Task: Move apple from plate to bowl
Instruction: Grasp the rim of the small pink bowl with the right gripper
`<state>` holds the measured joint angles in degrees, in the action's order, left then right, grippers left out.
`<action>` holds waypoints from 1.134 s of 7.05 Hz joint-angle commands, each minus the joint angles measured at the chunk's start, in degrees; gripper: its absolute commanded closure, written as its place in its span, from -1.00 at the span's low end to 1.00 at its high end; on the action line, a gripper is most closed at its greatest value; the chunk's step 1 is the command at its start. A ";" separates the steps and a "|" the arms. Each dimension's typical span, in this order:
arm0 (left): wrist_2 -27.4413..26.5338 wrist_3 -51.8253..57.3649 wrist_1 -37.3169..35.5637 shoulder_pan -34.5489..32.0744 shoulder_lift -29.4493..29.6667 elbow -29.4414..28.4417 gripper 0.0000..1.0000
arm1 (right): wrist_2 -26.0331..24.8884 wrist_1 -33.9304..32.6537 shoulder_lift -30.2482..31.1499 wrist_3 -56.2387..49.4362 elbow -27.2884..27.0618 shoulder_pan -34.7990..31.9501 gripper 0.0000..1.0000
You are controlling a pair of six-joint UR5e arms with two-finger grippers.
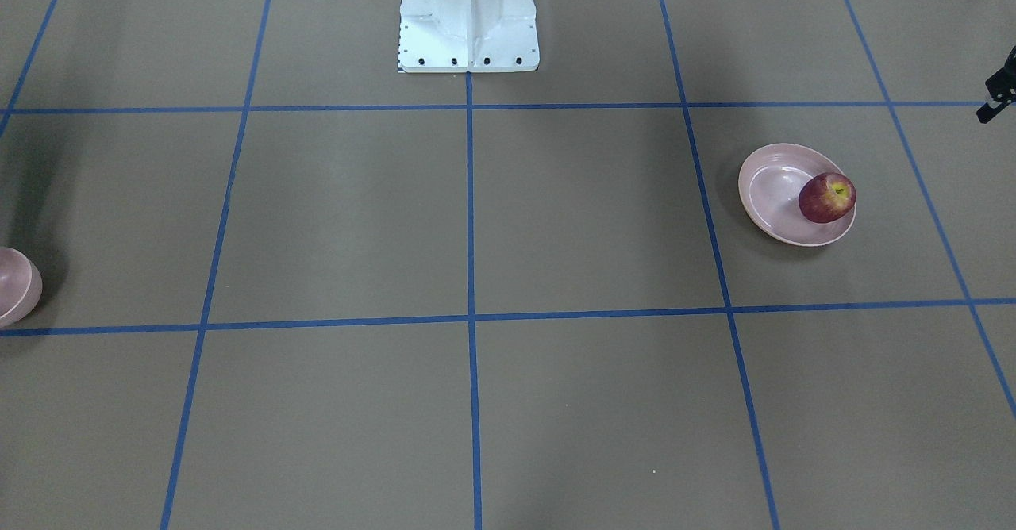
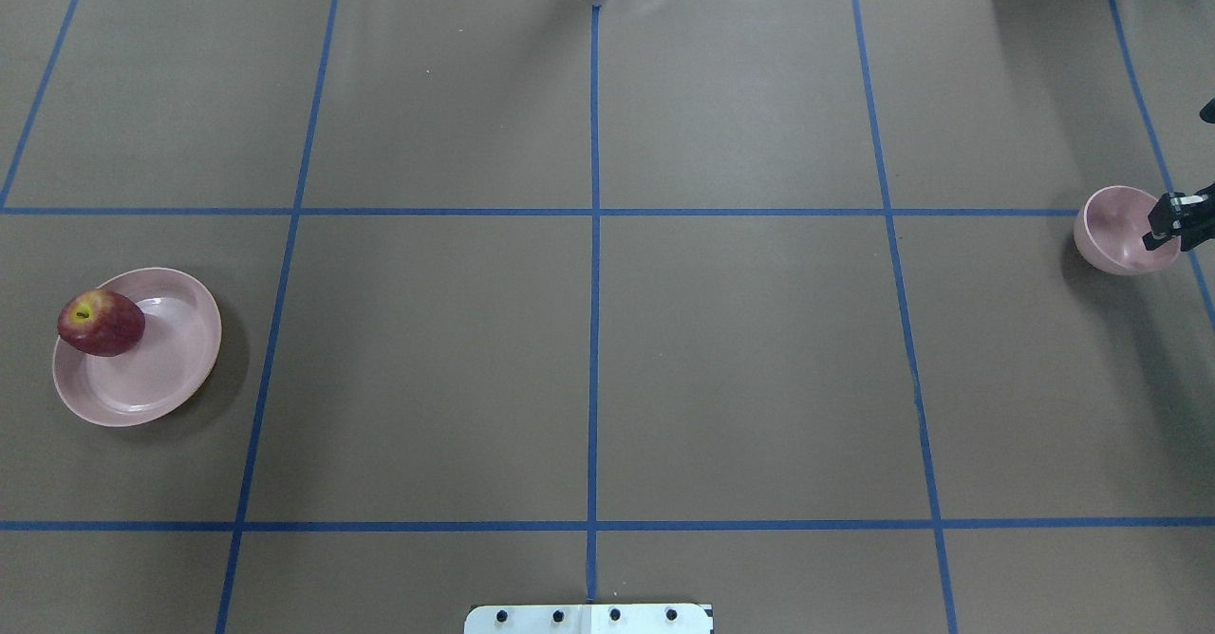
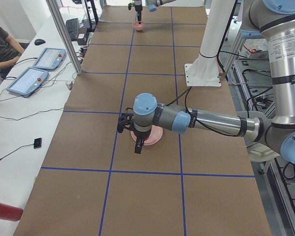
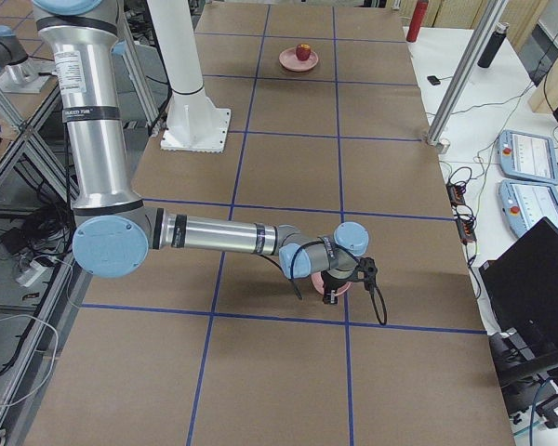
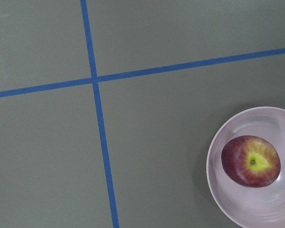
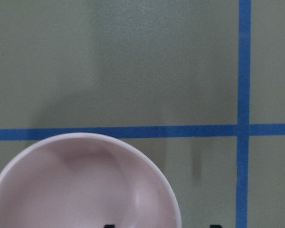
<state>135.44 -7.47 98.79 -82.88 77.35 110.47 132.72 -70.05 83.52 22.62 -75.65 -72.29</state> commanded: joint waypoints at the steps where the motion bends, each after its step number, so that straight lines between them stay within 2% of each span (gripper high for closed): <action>1: 0.00 0.00 0.00 0.00 0.00 0.01 -0.97 | 0.08 0.00 -0.03 -0.20 -0.20 0.13 1.00; 2: 0.00 0.00 0.00 0.00 0.00 0.01 -0.97 | 0.17 0.18 -0.12 -0.55 -1.07 0.13 1.00; 3: 0.00 0.00 0.00 0.00 0.00 0.01 -0.97 | 0.43 -0.61 -2.38 0.23 -4.47 0.04 1.00; 4: 0.17 0.00 0.00 0.00 0.00 0.01 -0.97 | 0.69 -0.53 -2.49 6.24 -8.86 0.83 1.00; 5: 0.17 0.00 0.00 0.00 0.00 0.01 -0.97 | -0.09 -0.70 -2.49 14.91 -15.86 4.84 1.00; 6: 0.17 0.00 0.00 0.00 0.00 -0.08 -0.97 | -1.31 -0.88 -4.75 24.40 -20.28 9.92 1.00; 7: 0.26 0.00 0.00 0.00 0.00 0.01 -0.97 | -2.02 -2.10 -11.82 36.93 -20.50 16.85 1.00; 8: 0.26 -0.09 0.09 0.09 0.09 -0.17 -0.97 | -3.51 -7.59 -20.33 47.15 -20.24 21.79 1.00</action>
<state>135.67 -7.49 98.81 -82.87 77.36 110.41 130.76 -72.99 72.34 56.28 -95.18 -57.33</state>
